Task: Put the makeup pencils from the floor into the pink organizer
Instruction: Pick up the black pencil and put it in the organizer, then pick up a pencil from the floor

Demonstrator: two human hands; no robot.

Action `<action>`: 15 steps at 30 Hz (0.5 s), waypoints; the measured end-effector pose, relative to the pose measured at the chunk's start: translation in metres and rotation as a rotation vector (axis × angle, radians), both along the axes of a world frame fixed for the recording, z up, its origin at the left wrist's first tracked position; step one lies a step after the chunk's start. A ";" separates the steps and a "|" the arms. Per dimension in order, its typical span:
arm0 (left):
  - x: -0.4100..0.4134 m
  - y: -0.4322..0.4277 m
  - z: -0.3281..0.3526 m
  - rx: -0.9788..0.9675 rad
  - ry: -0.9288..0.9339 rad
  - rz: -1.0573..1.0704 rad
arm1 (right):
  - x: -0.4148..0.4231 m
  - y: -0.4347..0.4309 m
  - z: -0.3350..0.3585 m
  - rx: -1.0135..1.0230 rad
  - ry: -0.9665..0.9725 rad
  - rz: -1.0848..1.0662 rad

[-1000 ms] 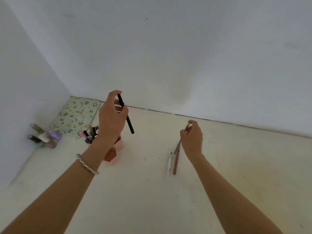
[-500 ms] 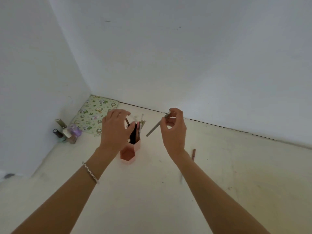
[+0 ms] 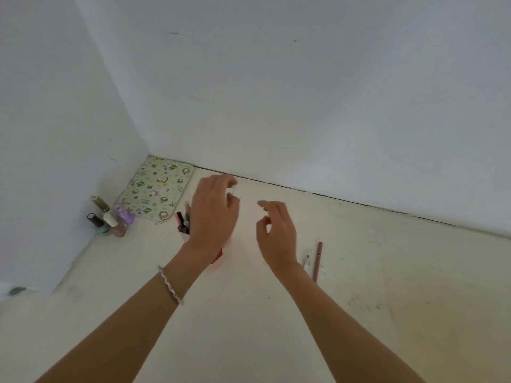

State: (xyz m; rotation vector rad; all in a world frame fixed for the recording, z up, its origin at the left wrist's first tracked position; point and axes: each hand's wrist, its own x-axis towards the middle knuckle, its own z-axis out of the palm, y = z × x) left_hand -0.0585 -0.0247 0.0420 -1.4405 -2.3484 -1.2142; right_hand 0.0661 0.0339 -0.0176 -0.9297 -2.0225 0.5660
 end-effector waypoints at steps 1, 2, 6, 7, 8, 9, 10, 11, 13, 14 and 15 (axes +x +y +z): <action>0.014 0.006 -0.003 -0.044 -0.015 -0.042 | 0.010 0.008 0.001 -0.053 0.014 -0.058; 0.030 0.013 -0.009 -0.130 -0.061 -0.091 | 0.022 0.016 0.001 -0.097 0.015 -0.108; 0.090 0.036 -0.046 -0.608 -0.281 -0.221 | 0.066 0.044 0.001 -0.239 0.041 -0.266; 0.104 0.039 -0.056 -0.684 -0.288 -0.241 | 0.076 0.049 0.000 -0.265 0.052 -0.298; 0.118 0.042 -0.065 -0.739 -0.293 -0.251 | 0.086 0.054 -0.001 -0.280 0.059 -0.327; 0.128 0.044 -0.074 -0.782 -0.304 -0.252 | 0.094 0.057 -0.003 -0.284 0.059 -0.345; 0.139 0.046 -0.082 -0.823 -0.319 -0.247 | 0.103 0.059 -0.004 -0.283 0.054 -0.358; 0.147 0.047 -0.088 -0.860 -0.332 -0.232 | 0.110 0.060 -0.006 -0.286 0.046 -0.365; 0.164 0.049 -0.100 -0.917 -0.312 -0.226 | 0.129 0.063 -0.010 -0.306 0.021 -0.382; 0.165 0.049 -0.105 -0.924 -0.286 -0.227 | 0.133 0.063 -0.012 -0.314 0.018 -0.382; 0.168 0.049 -0.109 -0.922 -0.271 -0.237 | 0.140 0.065 -0.015 -0.319 0.010 -0.384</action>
